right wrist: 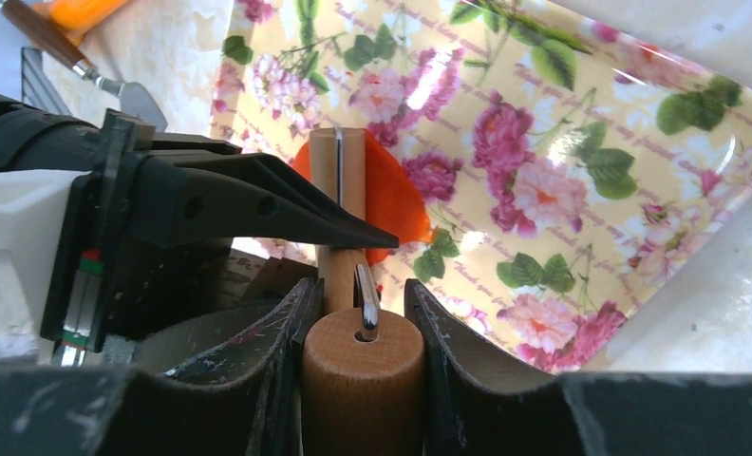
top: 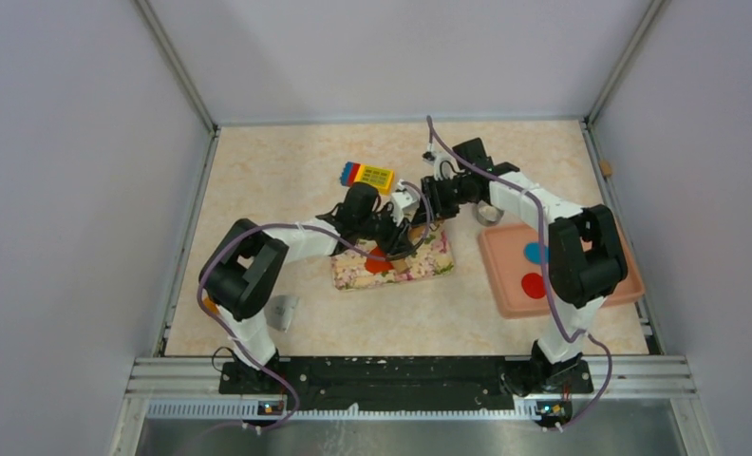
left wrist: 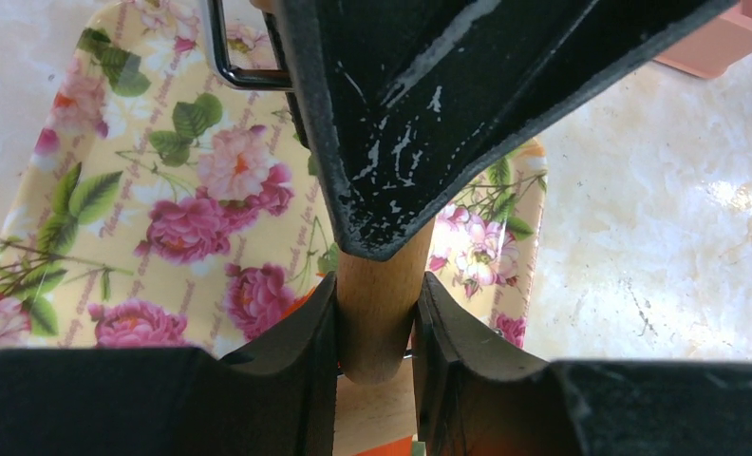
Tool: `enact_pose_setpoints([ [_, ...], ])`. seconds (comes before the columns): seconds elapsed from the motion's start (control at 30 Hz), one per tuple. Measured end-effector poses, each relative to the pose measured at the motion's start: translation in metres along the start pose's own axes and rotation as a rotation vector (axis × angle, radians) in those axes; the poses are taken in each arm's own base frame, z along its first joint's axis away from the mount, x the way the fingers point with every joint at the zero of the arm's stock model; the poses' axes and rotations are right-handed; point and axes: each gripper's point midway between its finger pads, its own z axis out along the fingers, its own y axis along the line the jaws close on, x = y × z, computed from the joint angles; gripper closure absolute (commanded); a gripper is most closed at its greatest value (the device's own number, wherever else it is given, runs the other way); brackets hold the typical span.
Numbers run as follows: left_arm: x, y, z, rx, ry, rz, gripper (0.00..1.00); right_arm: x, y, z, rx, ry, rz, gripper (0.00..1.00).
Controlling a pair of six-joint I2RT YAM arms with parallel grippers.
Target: Roll out the dumpling wrappers from the dough
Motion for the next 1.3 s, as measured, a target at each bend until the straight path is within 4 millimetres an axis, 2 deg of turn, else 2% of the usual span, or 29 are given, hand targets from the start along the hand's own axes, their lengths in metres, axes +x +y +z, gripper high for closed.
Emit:
enact_pose_setpoints([
  [0.27,-0.018,-0.012,-0.031,-0.046,0.03,-0.075,1.0,-0.014,0.035,-0.007,-0.111,-0.016,0.004,1.0],
  [0.5,-0.019,-0.013,-0.031,-0.043,0.031,-0.065,1.0,-0.014,0.035,-0.01,-0.101,-0.025,0.001,1.0],
  [0.7,-0.013,-0.004,-0.016,-0.034,0.022,-0.041,1.0,-0.013,0.022,-0.006,-0.049,-0.029,-0.031,1.0],
  [0.83,0.0,0.003,-0.002,-0.027,0.03,-0.044,1.0,-0.007,0.005,0.005,-0.003,-0.013,-0.039,1.0],
  [1.1,-0.003,0.008,0.009,-0.016,0.002,-0.032,1.0,-0.01,-0.013,0.003,0.025,-0.024,-0.012,1.0],
  [1.3,-0.009,0.013,0.026,-0.004,-0.021,-0.011,1.0,-0.012,-0.034,-0.005,0.059,-0.042,0.028,1.0],
])
